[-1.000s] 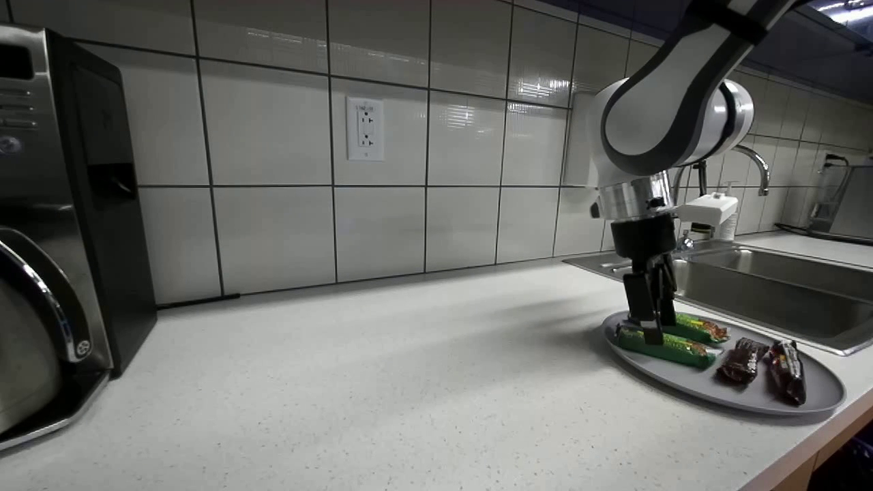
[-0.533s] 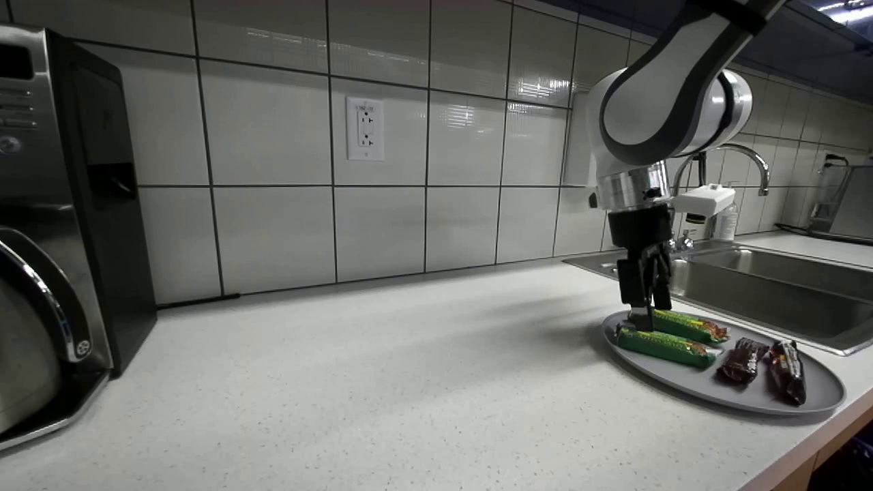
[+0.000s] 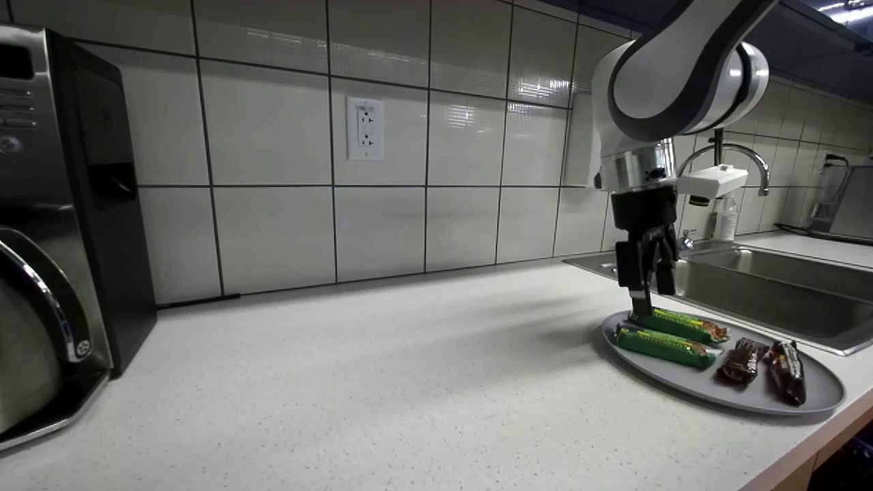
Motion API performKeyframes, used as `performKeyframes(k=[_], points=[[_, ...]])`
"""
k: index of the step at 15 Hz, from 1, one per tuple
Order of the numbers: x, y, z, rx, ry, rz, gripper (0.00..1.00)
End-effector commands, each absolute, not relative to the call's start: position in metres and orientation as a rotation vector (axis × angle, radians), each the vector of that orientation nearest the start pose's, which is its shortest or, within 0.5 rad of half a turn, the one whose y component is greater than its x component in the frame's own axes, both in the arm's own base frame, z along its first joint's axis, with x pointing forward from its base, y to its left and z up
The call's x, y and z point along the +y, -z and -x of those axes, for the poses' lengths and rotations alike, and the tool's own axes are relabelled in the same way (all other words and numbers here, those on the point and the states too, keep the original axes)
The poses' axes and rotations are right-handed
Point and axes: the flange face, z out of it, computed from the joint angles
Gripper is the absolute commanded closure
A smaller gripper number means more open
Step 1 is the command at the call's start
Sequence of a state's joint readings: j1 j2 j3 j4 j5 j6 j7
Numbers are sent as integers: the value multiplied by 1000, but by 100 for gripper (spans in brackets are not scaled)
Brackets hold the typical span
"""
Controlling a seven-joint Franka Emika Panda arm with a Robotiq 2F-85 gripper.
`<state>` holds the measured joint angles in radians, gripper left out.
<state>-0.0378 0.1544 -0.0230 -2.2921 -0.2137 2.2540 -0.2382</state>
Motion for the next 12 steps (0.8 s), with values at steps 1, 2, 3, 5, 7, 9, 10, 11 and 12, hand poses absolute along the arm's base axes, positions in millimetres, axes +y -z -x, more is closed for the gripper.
performKeyframes(k=[1, 2, 3, 5, 7, 9, 10, 11, 12], points=[[-22, -289, -480, -448, -321, 3224, 0], [-18, -292, -476, -432, -316, 3227, 0], [-14, -295, -470, -417, -311, 3228, 0], [-5, -300, -458, -389, -301, 3231, 0], [3, -305, -445, -367, -289, 3230, 0], [9, -312, -431, -347, -286, 3229, 0], [12, -314, -423, -330, -295, 3227, 0], [5, -300, -447, -384, -299, 3225, 0], [7, -303, -440, -375, -302, 3224, 0]])
